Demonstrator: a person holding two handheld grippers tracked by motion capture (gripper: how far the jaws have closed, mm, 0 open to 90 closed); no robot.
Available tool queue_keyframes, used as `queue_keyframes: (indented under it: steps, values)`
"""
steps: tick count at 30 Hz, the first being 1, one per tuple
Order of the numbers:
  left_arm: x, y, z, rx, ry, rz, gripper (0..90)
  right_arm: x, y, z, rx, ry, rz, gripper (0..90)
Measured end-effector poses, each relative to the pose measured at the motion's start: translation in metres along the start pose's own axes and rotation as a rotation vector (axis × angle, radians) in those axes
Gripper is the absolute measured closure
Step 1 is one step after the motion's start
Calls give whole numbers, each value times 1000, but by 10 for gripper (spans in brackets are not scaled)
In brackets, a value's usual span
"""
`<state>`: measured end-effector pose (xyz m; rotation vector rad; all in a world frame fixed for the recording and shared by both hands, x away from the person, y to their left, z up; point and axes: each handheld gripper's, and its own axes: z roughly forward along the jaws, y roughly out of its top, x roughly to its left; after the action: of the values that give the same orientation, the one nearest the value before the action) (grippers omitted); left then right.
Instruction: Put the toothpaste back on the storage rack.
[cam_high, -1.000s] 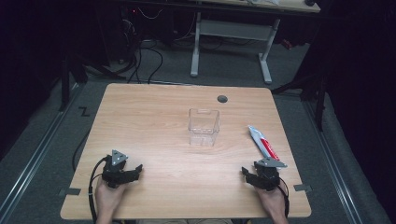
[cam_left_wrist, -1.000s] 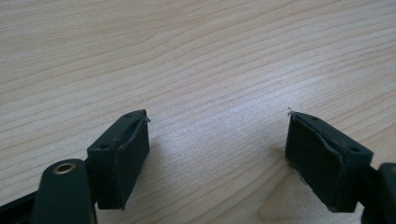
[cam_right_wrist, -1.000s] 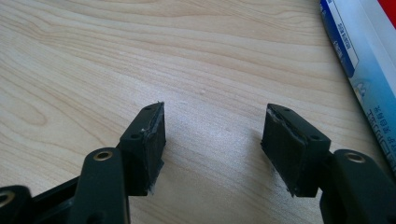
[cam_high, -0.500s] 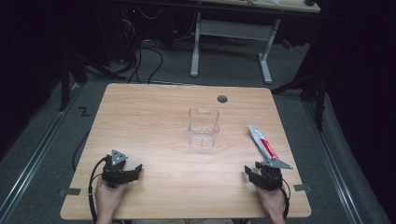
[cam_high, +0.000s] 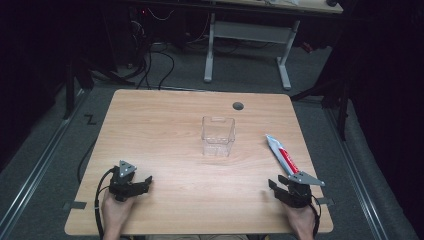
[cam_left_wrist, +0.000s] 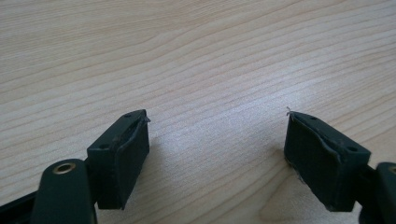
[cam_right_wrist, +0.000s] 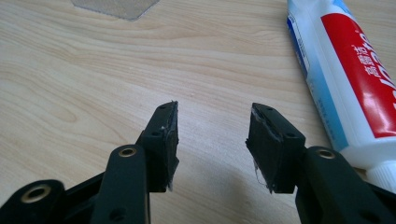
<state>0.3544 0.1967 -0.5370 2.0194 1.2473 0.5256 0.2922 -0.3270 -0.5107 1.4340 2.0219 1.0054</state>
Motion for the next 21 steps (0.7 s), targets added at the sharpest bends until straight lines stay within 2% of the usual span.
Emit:
queue_keyframes:
  steps: [6, 8, 13, 21]
  values:
    - [0, 0, 0, 0, 0, 0, 221, -5, 2, -6, 9, 11, -10, 496]
    - [0, 0, 0, -1, 1, -2, 219, -7, 3, -7, 27, 31, 1, 493]
    - [0, 0, 0, 0, -1, -2, 215, -11, 3, -9, 26, 35, 14, 485]
    - [0, 0, 1, 1, 2, 1, 212, -19, 10, -22, 21, -14, 15, 489]
